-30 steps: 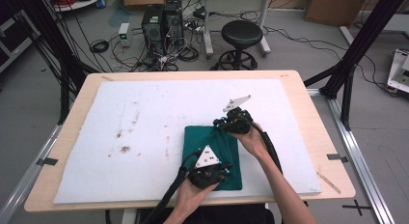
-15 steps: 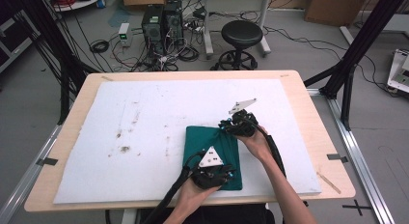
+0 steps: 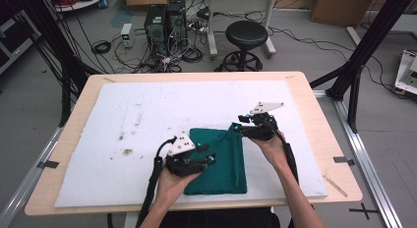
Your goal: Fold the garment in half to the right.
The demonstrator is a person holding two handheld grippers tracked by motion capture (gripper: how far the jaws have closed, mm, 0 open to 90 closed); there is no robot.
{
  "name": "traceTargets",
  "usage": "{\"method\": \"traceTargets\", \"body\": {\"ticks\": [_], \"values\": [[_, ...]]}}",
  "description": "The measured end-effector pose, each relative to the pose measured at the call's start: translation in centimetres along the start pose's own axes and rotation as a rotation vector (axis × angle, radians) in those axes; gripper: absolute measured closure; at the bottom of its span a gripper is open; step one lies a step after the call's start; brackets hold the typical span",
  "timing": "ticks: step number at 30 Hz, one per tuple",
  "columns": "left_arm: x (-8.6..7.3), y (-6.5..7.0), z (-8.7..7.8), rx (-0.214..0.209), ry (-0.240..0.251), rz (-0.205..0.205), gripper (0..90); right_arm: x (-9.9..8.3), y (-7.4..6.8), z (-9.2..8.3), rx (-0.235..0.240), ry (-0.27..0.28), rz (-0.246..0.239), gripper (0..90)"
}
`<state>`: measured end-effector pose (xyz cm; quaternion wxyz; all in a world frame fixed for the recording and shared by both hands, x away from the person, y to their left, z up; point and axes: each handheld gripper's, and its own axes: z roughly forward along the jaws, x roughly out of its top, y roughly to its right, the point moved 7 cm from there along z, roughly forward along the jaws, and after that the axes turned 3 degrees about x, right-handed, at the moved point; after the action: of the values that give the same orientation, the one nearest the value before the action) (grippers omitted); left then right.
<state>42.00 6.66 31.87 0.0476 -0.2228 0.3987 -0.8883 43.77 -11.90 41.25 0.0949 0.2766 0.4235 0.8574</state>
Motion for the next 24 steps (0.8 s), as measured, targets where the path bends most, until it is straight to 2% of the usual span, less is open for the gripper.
{"method": "traceTargets", "body": {"ticks": [2,6,7,9,10,14,17,20,24], "values": [[0.1,-1.5,0.3,0.046,0.006,-0.016,57.7,0.2,-0.8,0.4,0.008,-0.005,-0.016,48.2],[0.5,-3.9,0.8,0.134,0.014,-0.003,54.0,0.5,-2.4,1.1,0.036,-0.022,-0.040,51.7],[0.5,-4.2,1.1,0.144,0.013,0.000,52.6,0.4,-2.7,1.3,0.036,-0.031,-0.043,52.2],[0.3,-5.2,1.8,0.172,-0.012,0.009,52.6,0.2,-2.8,1.7,0.030,-0.049,-0.051,54.1],[0.0,-5.8,2.3,0.184,-0.034,0.000,52.7,0.0,-2.7,1.8,0.020,-0.063,-0.043,55.2],[-1.0,-7.2,3.8,0.199,-0.081,-0.043,58.0,-1.1,-1.3,2.1,-0.039,-0.107,0.008,63.5],[-1.4,-7.7,4.3,0.206,-0.095,-0.050,65.7,-2.1,-0.2,1.9,-0.074,-0.131,0.034,70.3],[-1.7,-8.0,4.5,0.202,-0.110,-0.057,72.3,-3.1,0.2,1.9,-0.062,-0.154,0.063,74.1],[-1.9,-8.3,4.5,0.200,-0.123,-0.059,76.7,-3.9,0.4,1.9,-0.050,-0.174,0.057,80.2]]}}
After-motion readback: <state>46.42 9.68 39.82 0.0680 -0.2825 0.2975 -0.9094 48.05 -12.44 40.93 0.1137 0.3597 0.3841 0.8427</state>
